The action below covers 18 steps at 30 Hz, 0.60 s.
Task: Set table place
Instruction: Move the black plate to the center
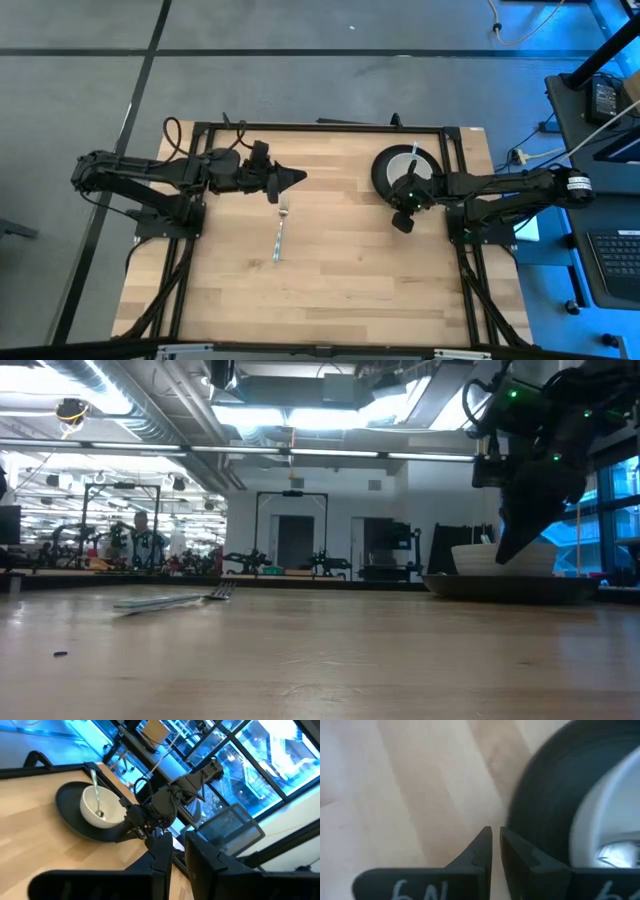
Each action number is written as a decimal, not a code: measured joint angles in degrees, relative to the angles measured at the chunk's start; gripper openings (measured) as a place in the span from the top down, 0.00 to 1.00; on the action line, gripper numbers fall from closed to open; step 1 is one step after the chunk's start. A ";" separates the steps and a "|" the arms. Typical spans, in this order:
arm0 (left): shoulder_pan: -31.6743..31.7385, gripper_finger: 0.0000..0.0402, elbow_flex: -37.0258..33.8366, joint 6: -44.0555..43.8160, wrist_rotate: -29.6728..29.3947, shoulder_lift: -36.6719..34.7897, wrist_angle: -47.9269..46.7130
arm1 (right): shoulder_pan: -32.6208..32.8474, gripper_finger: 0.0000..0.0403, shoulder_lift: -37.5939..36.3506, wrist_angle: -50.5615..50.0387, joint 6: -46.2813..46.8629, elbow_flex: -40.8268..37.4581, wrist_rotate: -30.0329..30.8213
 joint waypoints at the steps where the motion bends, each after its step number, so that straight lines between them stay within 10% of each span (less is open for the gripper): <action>1: 0.27 0.88 0.00 0.11 0.04 0.00 -0.01 | -0.39 0.90 -0.02 0.00 0.06 0.00 0.34; 18: 2.51 0.89 0.00 0.52 0.12 0.00 -0.15 | -4.04 0.90 4.44 3.50 -2.16 0.02 -3.88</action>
